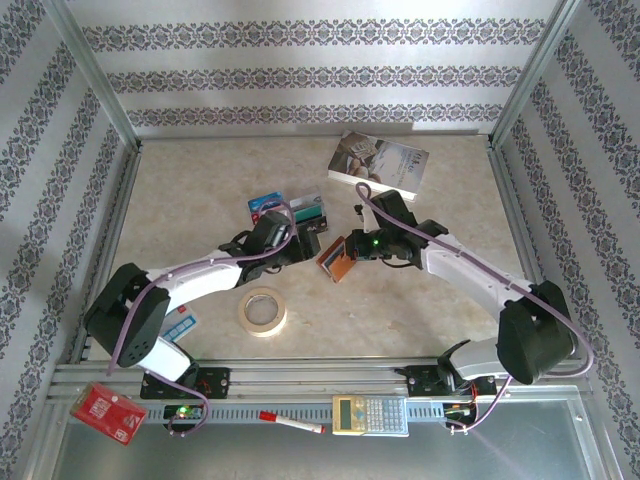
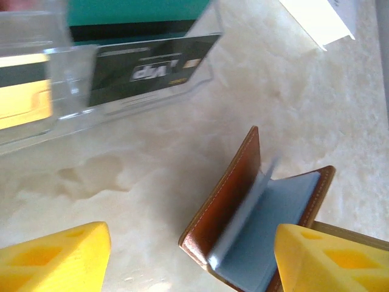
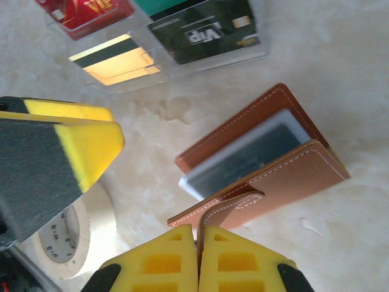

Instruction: Take the credit cards out of the card holder

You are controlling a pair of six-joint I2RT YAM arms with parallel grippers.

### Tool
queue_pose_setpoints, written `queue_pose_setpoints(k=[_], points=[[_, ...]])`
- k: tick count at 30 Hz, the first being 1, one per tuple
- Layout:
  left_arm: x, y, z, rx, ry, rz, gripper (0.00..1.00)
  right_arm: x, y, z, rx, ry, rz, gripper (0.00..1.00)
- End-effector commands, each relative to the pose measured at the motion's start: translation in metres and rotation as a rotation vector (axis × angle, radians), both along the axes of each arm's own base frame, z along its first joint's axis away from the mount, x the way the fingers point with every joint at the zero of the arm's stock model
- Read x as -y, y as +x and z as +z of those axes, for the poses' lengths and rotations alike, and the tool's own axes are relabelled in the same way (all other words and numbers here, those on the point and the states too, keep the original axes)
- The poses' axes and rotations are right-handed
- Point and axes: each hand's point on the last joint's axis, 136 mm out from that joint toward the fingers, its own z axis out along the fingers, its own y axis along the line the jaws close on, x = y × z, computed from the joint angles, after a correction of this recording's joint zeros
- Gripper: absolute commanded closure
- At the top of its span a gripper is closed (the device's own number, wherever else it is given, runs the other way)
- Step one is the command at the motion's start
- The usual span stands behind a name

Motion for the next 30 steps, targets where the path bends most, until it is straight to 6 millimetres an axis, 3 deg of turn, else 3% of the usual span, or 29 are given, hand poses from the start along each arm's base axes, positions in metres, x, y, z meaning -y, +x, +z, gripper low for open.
queue_pose_setpoints(k=[1,5,8,19,23,30], points=[[-0.013,0.003,0.001,0.006,-0.034,0.07,0.27,-0.018,0.001,0.009,0.01,0.046,0.057,0.99],[-0.008,-0.002,-0.001,-0.01,-0.052,0.038,0.28,-0.024,0.002,0.008,-0.002,0.065,0.076,0.99],[0.001,-0.003,0.001,-0.001,-0.075,-0.011,0.3,-0.016,0.0,0.005,-0.003,0.059,0.07,0.99],[0.062,0.0,0.004,-0.034,-0.191,-0.242,0.49,0.049,0.007,-0.031,-0.069,-0.006,-0.076,0.98],[0.076,-0.001,0.001,-0.039,-0.199,-0.273,0.55,0.066,0.012,-0.045,-0.082,-0.074,-0.111,0.97],[0.101,-0.003,-0.013,-0.088,-0.177,-0.337,0.73,0.093,0.016,-0.061,-0.066,-0.235,-0.139,0.96]])
